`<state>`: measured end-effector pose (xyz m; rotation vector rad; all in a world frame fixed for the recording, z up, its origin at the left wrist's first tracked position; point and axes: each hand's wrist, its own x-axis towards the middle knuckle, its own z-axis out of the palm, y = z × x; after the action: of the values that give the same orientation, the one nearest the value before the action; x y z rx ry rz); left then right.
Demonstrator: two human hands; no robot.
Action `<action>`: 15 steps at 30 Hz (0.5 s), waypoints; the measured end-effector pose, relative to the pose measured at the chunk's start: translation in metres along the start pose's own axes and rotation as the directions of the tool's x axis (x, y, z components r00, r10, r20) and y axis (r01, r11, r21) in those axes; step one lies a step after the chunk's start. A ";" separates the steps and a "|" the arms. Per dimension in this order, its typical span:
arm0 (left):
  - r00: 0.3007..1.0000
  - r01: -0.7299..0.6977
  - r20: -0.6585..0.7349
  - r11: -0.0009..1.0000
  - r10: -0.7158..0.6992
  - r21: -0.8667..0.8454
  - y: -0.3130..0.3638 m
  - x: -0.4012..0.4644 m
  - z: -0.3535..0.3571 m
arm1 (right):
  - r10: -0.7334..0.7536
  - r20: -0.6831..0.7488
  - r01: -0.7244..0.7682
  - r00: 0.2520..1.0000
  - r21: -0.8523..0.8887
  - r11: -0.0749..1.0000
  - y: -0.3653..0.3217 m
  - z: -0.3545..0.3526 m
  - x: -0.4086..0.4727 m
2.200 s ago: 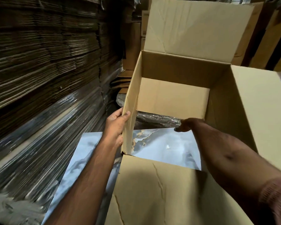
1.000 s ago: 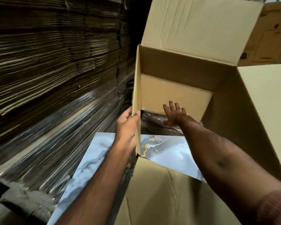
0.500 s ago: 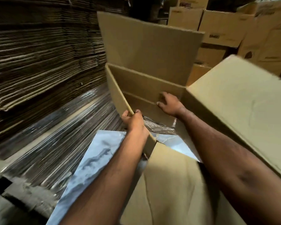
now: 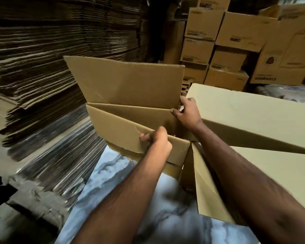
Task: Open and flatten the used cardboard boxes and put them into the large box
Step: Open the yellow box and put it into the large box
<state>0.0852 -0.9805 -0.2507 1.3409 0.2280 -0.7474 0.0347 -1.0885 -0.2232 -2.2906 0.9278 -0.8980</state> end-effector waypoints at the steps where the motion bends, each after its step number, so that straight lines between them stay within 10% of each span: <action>1: 0.999 -0.029 -0.019 1.000 0.029 -0.002 -0.006 0.005 -0.006 | 0.011 -0.005 -0.011 1.000 -0.013 1.000 -0.001 0.000 -0.002; 5: 0.991 -0.135 0.021 0.988 0.133 0.082 -0.028 0.026 -0.044 | 0.001 0.058 -0.002 0.998 0.017 1.000 0.001 0.006 -0.021; 11: 0.988 0.093 0.134 0.982 -0.071 -0.162 -0.052 0.063 -0.130 | 0.065 -0.013 -0.062 0.998 0.168 0.984 -0.011 0.014 -0.055; 15: 0.959 0.156 0.242 0.988 -0.150 -0.005 -0.064 0.082 -0.171 | 0.099 -0.012 -0.097 0.995 0.112 0.989 -0.004 0.025 -0.075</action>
<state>0.1530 -0.8524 -0.3894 1.2058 0.1478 -1.0270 0.0128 -1.0254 -0.2657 -2.1277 0.9638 -0.9057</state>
